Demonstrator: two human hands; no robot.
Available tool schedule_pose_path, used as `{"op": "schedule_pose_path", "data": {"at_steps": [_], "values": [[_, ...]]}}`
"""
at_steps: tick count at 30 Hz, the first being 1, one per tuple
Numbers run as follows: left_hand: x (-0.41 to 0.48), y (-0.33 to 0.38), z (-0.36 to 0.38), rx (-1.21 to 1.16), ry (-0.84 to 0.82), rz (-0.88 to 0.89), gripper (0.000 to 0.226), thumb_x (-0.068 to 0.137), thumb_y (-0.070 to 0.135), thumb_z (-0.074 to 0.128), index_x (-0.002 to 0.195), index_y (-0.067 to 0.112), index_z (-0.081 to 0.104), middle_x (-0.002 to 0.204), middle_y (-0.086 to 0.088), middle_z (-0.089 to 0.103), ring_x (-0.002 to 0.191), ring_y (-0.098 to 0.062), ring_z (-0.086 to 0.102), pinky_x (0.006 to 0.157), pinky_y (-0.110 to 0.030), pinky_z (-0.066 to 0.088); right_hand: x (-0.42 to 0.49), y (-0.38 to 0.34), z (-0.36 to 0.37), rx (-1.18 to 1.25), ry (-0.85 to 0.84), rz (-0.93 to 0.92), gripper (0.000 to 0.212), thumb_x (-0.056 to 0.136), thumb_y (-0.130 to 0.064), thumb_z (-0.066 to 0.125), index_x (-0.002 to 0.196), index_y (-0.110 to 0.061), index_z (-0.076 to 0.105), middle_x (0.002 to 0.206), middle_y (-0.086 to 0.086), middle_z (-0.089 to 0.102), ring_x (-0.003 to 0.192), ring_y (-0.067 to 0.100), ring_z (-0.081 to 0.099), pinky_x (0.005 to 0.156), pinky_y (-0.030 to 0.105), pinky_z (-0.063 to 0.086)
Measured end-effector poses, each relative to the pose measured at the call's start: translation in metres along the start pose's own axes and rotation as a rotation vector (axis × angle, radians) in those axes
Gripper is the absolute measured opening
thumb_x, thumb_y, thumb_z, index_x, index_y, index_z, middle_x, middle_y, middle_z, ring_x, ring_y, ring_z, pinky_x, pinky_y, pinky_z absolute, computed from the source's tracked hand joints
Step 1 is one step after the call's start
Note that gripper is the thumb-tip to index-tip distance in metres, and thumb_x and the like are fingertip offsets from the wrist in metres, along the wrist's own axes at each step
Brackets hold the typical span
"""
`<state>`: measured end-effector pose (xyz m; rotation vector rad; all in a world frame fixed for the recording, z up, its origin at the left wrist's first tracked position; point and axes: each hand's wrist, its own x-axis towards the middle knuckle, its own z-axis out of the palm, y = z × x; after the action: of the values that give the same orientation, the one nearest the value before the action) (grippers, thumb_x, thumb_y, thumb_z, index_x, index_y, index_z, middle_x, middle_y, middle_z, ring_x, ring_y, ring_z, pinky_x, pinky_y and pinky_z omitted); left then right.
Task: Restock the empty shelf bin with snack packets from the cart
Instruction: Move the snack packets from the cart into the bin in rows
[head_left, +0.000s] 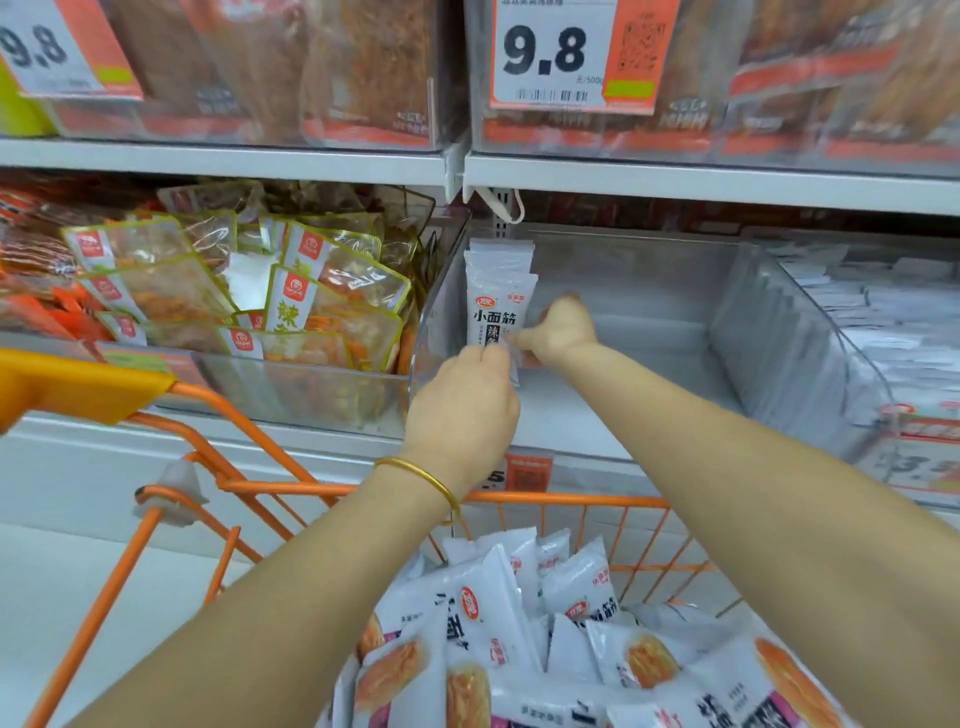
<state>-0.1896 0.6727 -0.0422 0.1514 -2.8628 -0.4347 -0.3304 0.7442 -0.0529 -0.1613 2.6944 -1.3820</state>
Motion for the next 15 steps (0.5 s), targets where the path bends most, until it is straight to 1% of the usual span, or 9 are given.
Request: {"op": "schedule_pose_path", "data": {"at_steps": [2,4,5,7,8,10,11,13,15], "values": [[-0.003,0.003,-0.007,-0.015,-0.007,0.016,0.029,0.094,0.017,0.040,0.120,0.009,0.050,0.119,-0.013,0.051,0.110,-0.032,0.050,0.087,-0.046,0.045,-0.032,-0.011,-0.026,0.055,0.014,-0.066,0.036,0.079,-0.007,0.074,0.088,-0.007,0.039,0.095,0.013,0.053,0.085,0.032,0.065,0.075,0.043,0.057],[-0.008,0.006,-0.014,-0.022,-0.034,0.037,0.029,0.092,0.016,0.043,0.120,0.008,0.050,0.119,-0.014,0.051,0.111,-0.033,0.049,0.089,-0.047,0.044,-0.078,-0.018,-0.055,0.173,-0.017,-0.161,0.028,0.082,0.001,0.068,0.091,-0.007,0.042,0.081,0.007,0.051,0.065,0.026,0.062,0.058,0.038,0.058],[-0.010,0.006,-0.017,-0.021,-0.040,0.052,0.030,0.091,0.014,0.044,0.120,0.007,0.051,0.118,-0.015,0.051,0.111,-0.034,0.049,0.090,-0.047,0.044,-0.100,-0.018,-0.068,0.184,-0.069,-0.204,0.023,0.083,0.004,0.066,0.089,-0.007,0.046,0.072,0.005,0.052,0.057,0.021,0.060,0.051,0.033,0.056],[-0.016,0.007,-0.024,-0.039,-0.041,0.074,0.030,0.088,0.011,0.046,0.118,0.008,0.052,0.116,-0.016,0.051,0.111,-0.034,0.048,0.091,-0.045,0.042,-0.144,-0.011,-0.086,0.090,-0.256,-0.247,0.017,0.084,0.004,0.063,0.079,-0.009,0.054,0.063,0.005,0.056,0.049,0.016,0.059,0.045,0.028,0.053],[-0.019,0.008,-0.028,-0.055,-0.041,0.079,0.030,0.087,0.010,0.048,0.116,0.008,0.053,0.115,-0.016,0.051,0.111,-0.034,0.049,0.093,-0.044,0.042,-0.160,-0.004,-0.089,-0.009,-0.361,-0.248,0.014,0.084,0.001,0.063,0.077,-0.009,0.057,0.063,0.007,0.059,0.048,0.016,0.059,0.045,0.026,0.052],[-0.024,0.009,-0.034,-0.079,-0.033,0.080,0.030,0.086,0.009,0.050,0.115,0.008,0.055,0.114,-0.016,0.052,0.109,-0.033,0.050,0.094,-0.041,0.040,-0.183,0.010,-0.083,-0.267,-0.544,-0.237,0.010,0.087,-0.012,0.064,0.078,-0.006,0.064,0.070,0.012,0.066,0.052,0.020,0.063,0.046,0.025,0.052],[-0.027,0.010,-0.037,-0.084,-0.026,0.075,0.028,0.086,0.009,0.050,0.114,0.008,0.056,0.112,-0.016,0.052,0.107,-0.033,0.051,0.094,-0.039,0.040,-0.191,0.016,-0.076,-0.364,-0.609,-0.223,0.017,0.088,-0.020,0.065,0.080,-0.006,0.066,0.074,0.012,0.067,0.057,0.023,0.066,0.048,0.025,0.052],[-0.034,0.012,-0.040,-0.095,-0.004,0.069,0.026,0.086,0.009,0.052,0.111,0.008,0.057,0.110,-0.015,0.054,0.104,-0.032,0.052,0.092,-0.035,0.040,-0.201,0.025,-0.059,-0.473,-0.687,-0.219,0.031,0.087,-0.035,0.064,0.079,-0.006,0.068,0.074,0.011,0.069,0.064,0.024,0.068,0.048,0.024,0.049],[-0.041,0.014,-0.043,-0.116,0.005,0.066,0.024,0.085,0.008,0.052,0.109,0.008,0.058,0.109,-0.014,0.055,0.102,-0.030,0.053,0.089,-0.031,0.039,-0.206,0.029,-0.042,-0.586,-0.670,-0.277,0.041,0.085,-0.043,0.063,0.070,-0.005,0.066,0.067,0.011,0.066,0.061,0.024,0.063,0.050,0.024,0.043]]}}
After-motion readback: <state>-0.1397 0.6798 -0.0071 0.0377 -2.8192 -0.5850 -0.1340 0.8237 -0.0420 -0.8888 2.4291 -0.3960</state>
